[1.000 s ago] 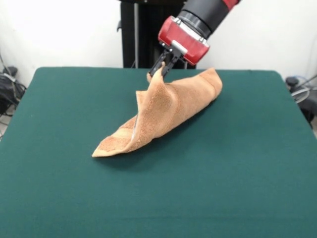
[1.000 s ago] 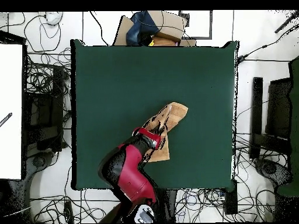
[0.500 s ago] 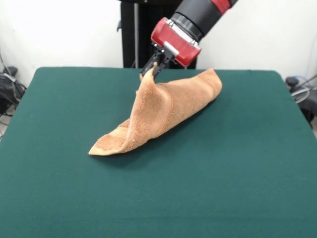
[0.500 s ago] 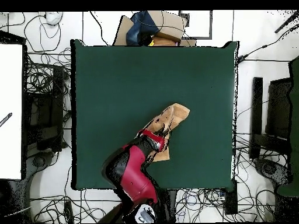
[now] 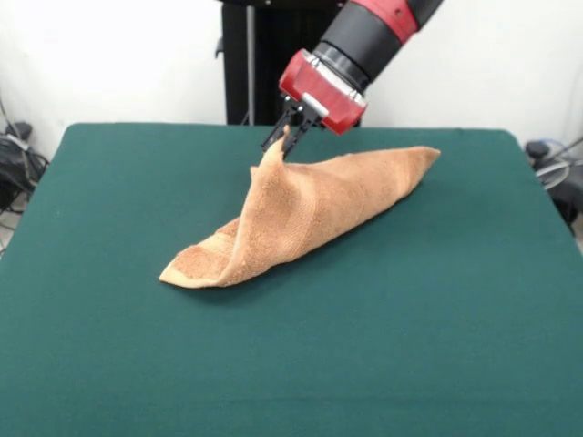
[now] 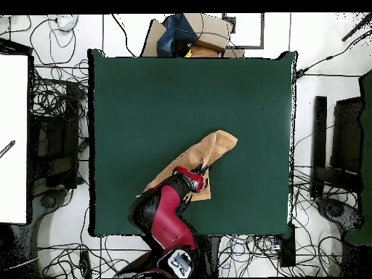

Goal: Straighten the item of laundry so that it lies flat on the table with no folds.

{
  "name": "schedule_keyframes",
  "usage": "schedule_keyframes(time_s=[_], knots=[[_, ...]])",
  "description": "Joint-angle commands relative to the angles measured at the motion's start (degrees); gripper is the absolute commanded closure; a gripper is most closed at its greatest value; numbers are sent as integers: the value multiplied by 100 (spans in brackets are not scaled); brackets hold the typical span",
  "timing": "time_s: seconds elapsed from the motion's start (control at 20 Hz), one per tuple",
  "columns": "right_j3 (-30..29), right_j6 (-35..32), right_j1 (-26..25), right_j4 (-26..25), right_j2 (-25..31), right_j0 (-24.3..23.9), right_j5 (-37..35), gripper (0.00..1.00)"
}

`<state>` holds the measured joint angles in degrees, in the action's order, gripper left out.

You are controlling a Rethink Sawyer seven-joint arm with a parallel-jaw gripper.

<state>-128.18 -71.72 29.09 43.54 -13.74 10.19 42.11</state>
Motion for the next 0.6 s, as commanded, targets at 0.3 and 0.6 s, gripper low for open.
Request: schedule_keyframes(time_s=[0.3, 0.6], knots=[[511, -1672, -194, 192, 290, 128, -1, 100], [707, -1540, -135, 456, 357, 187, -142, 100]])
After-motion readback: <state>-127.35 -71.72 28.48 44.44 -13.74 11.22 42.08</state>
